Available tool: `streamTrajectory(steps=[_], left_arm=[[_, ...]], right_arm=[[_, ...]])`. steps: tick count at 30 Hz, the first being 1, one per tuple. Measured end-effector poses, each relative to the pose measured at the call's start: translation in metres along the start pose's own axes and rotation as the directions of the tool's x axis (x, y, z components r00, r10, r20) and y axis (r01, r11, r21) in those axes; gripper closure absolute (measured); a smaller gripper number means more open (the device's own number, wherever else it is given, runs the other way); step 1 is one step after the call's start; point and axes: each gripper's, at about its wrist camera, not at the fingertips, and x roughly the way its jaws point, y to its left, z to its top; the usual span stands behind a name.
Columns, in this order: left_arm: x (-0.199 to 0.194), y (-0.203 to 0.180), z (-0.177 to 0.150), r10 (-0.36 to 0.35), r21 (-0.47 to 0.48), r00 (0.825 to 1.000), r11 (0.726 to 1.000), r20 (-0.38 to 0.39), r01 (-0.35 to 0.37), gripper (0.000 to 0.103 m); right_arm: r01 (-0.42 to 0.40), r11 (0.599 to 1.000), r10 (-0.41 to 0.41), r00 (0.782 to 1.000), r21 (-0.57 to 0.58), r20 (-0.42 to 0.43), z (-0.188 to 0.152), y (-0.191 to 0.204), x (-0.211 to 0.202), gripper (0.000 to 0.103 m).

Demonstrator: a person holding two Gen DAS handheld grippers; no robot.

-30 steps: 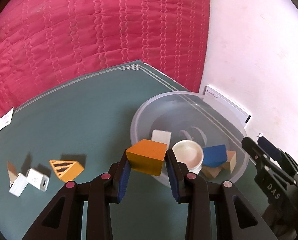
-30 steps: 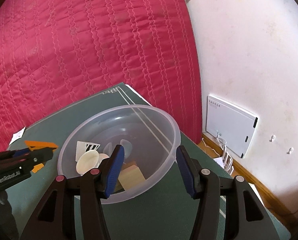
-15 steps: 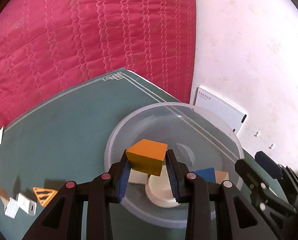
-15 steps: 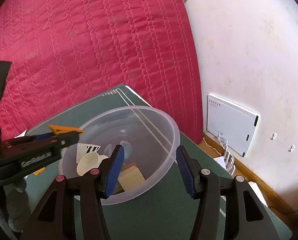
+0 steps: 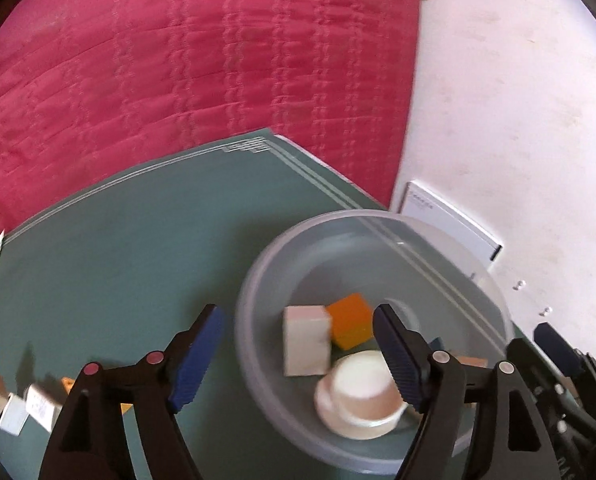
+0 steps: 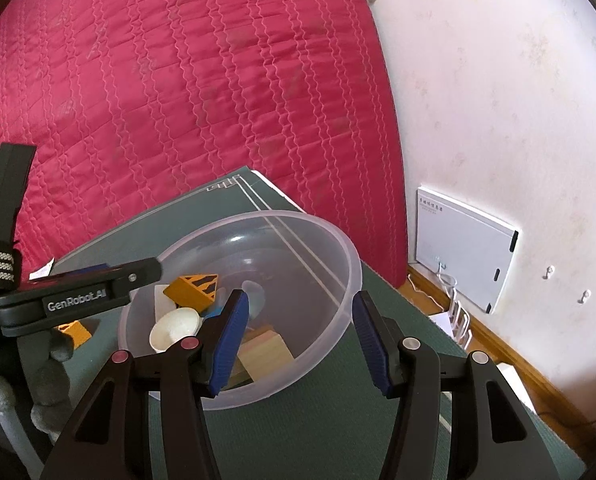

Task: Organize rigid objects
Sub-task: 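Carry the orange cube into the clear bowl and open the left gripper, then withdraw the open left gripper from the bowl toward the remaining blocks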

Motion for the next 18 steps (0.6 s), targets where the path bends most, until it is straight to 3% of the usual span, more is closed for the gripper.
streamTrajectory(steps=[18], left_arm=[[-0.027, 0.033, -0.024, 0.150, -0.035, 0.988, 0.988, 0.022, -0.149, 0.012]], right_arm=[[-0.001, 1.000, 0.001, 1.000, -0.017, -0.003, -0.001, 0.004, 0.000, 0.044]])
